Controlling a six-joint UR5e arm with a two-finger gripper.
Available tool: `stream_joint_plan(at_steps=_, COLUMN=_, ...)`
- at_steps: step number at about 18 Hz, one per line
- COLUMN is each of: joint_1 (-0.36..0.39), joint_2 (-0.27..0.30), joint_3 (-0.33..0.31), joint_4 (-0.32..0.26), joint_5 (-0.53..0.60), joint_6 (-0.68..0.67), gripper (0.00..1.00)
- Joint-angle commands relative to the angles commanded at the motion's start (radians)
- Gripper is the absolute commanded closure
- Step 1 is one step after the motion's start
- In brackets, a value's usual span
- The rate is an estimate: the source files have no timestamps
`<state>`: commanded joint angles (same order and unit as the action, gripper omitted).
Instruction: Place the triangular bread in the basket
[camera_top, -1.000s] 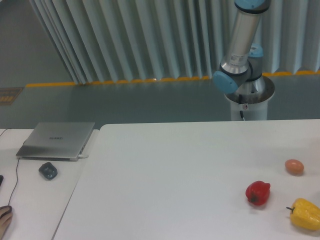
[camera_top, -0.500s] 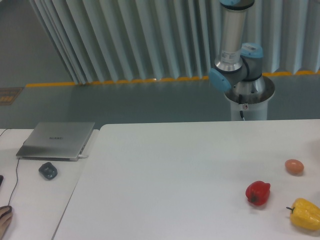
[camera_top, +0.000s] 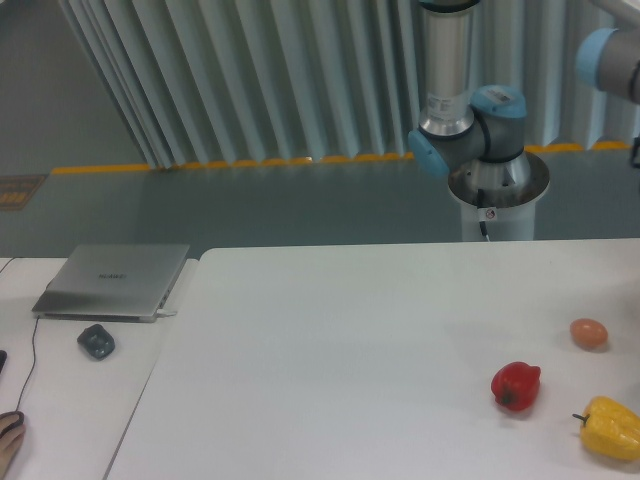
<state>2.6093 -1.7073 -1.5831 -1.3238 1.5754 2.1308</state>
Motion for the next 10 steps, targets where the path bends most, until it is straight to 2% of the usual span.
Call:
stream_joint_plan(at_steps=4, joint_1=-0.022, joint_2=-0.015, joint_3=0.002, joint_4=0.003, joint_5=-0.008, joint_6=-0.058, gripper=0.00)
stream_joint_plan(at_steps=10, joint_1=-0.035, joint_2=-0.034, joint_3=0.003, joint_4=0.003, joint_5=-0.012, joint_6=-0.061, gripper=0.00)
